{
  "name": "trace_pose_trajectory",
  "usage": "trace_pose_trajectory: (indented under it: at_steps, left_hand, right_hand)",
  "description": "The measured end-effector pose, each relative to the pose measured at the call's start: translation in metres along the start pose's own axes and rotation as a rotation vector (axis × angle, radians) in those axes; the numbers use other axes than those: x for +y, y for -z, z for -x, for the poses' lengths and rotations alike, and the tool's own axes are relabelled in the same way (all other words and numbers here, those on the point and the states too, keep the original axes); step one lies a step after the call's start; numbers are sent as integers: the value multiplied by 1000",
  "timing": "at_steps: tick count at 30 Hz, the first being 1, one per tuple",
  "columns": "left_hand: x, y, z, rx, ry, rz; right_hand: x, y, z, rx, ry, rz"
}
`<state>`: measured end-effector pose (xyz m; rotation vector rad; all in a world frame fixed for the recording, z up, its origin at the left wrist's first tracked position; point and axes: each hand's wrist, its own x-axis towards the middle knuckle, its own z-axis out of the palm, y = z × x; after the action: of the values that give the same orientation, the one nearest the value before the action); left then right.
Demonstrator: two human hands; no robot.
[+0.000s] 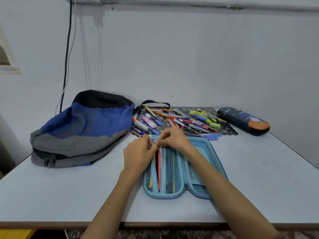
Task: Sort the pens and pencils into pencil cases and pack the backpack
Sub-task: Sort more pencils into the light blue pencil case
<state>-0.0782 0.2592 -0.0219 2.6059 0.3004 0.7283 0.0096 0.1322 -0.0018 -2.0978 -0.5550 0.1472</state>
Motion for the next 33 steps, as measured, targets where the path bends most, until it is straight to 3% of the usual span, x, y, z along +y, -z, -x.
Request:
trace_pose_trajectory:
  at_steps: [3,7,11,15,22,33]
  left_hand:
    - [-2,0,0,-16,12,12]
    - [-4,2,-2,-94,34,43]
    - [-7,5,-4,-174,50,88]
    - [-7,8,-6,-228,66,109]
    - [-4,7,-6,-267,72,88]
    - [-1,7,-5,-272,27,58]
  right_hand:
    - [-1,-4,-1,34,46,128]
    - [-2,6,1,-61,1,58]
    - [-2,14,3,39,29,142]
    - [-7,18,7,-110,-2,194]
    - [-17,18,3,-189,-91,312]
    - [-27,18,2,-179,-163,386]
